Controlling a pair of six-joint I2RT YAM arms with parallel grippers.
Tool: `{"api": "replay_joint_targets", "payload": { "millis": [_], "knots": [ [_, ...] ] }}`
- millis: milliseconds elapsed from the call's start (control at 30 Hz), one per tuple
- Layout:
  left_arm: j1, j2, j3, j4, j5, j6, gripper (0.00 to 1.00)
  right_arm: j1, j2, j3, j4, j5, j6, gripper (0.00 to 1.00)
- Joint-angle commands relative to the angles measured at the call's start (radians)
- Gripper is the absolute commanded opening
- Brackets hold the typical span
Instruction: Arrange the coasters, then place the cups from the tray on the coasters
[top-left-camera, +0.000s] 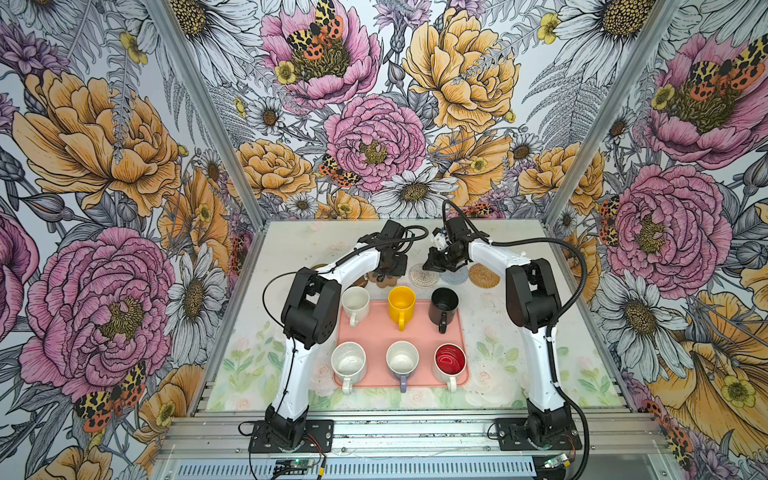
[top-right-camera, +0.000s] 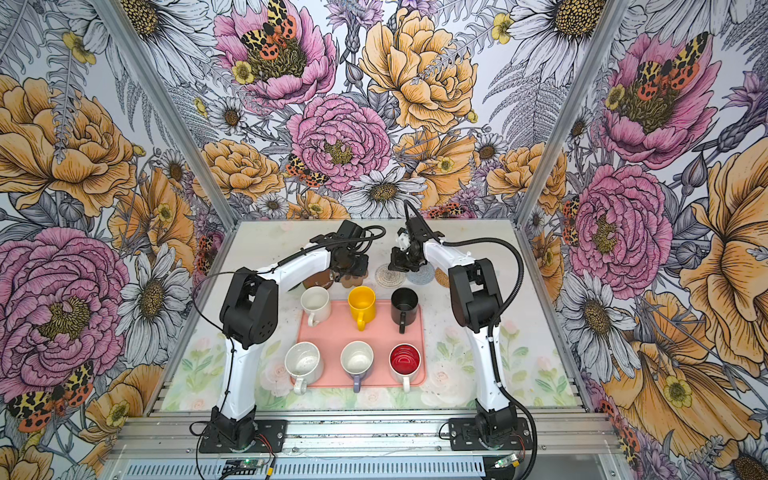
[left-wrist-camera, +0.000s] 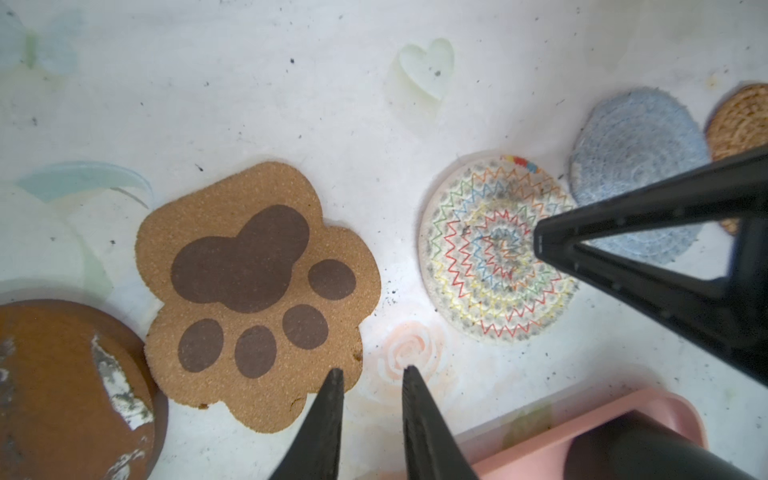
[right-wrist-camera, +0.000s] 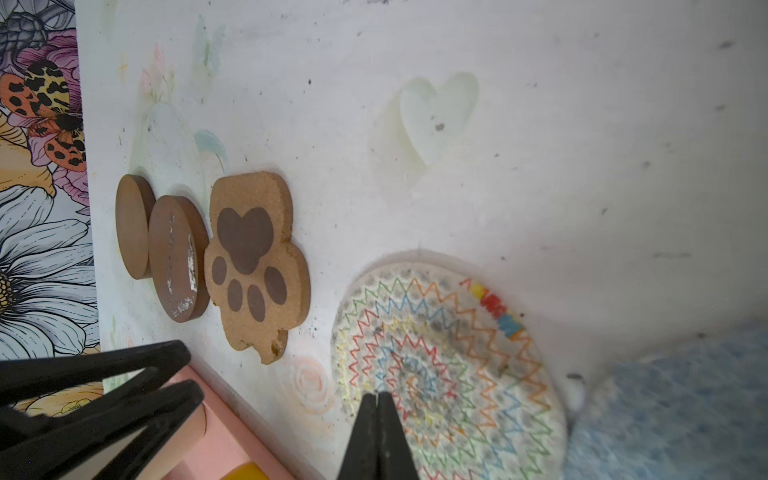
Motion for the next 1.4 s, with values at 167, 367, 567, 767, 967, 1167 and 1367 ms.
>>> {"api": "replay_joint_targets", "payload": {
  "millis": [167,367,567,767,967,1167,1367],
  "knots": [
    [-0.002,-0.007,0.044,-0.007,0.004,-0.019,0.27,-0.009,0.030,0.004,0.023,0.011,-0.008,0.00],
    [0.005,-0.017,0.042,-0.010,-0.005,-0.021,0.26,0.001,0.069,0.004,0.026,0.013,0.006,0.00],
    [0.007,-0.039,0.019,-0.010,-0.015,-0.022,0.26,0.016,0.104,0.023,0.035,0.006,0.023,0.00],
    [0.014,-0.064,0.006,-0.010,-0.022,-0.019,0.26,0.032,0.131,0.044,0.043,-0.003,0.037,0.00],
    [0.018,-0.079,0.005,-0.009,-0.026,-0.020,0.26,0.028,0.122,0.050,0.045,0.006,0.040,0.00],
    [0.018,-0.093,0.016,-0.010,-0.027,-0.020,0.26,-0.004,0.029,0.044,0.049,0.010,0.037,0.00],
    [0.015,-0.116,0.033,-0.008,-0.047,-0.035,0.25,-0.054,-0.088,0.008,0.048,0.011,0.015,0.00]
  ]
}}
